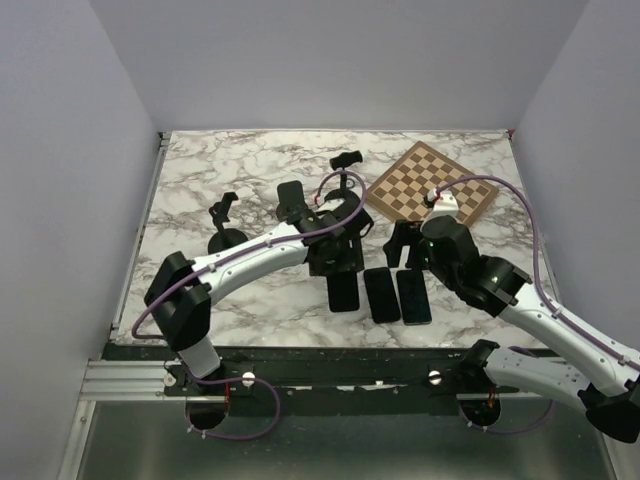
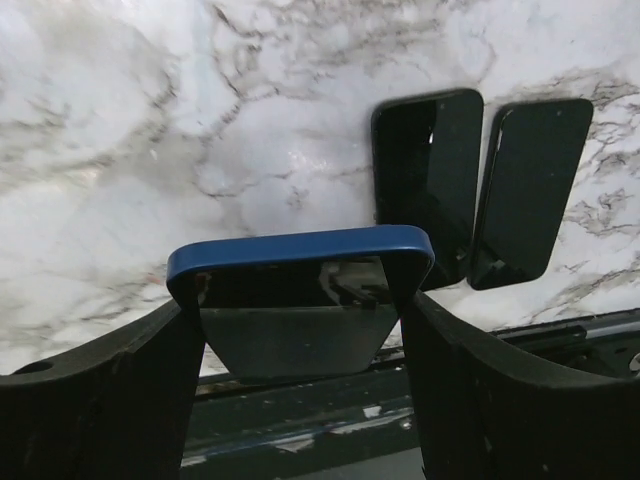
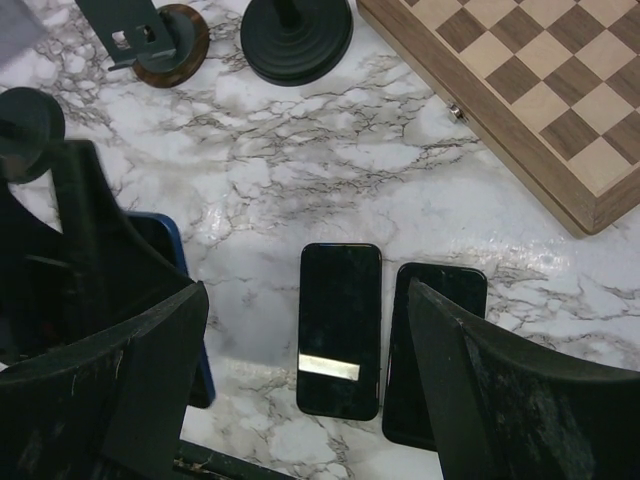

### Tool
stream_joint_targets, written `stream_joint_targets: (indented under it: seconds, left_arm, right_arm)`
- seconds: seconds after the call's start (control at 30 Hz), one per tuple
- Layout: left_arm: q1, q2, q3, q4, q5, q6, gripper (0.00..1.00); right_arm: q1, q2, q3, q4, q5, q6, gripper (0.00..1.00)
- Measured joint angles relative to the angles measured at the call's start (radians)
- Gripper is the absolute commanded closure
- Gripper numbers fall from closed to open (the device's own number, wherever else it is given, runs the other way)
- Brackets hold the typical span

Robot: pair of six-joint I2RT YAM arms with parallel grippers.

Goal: Remove the phone from the phone stand

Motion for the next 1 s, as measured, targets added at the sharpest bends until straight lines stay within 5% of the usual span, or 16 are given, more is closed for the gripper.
stream_joint_targets:
  seconds: [0.37, 0.73, 1.0]
  left_arm:
    - [-0.037, 0.238, 0.095, -0.053, 0.063, -0.234, 1.0]
    - [-0.037, 0.327, 0.106, -0.045, 0.076, -0.201, 1.0]
    - [-0.037, 0.34, 0.092, -0.012, 0.076, -0.134, 0.75]
  right_arm:
    - [0.0, -0.043, 0.0, -0.034, 0.001, 0.007, 0.12]
    - [0.0, -0.048, 0.0, -0.034, 0.001, 0.006, 0.12]
    - [0.0, -0.048, 0.0, -0.034, 0.001, 0.008, 0.12]
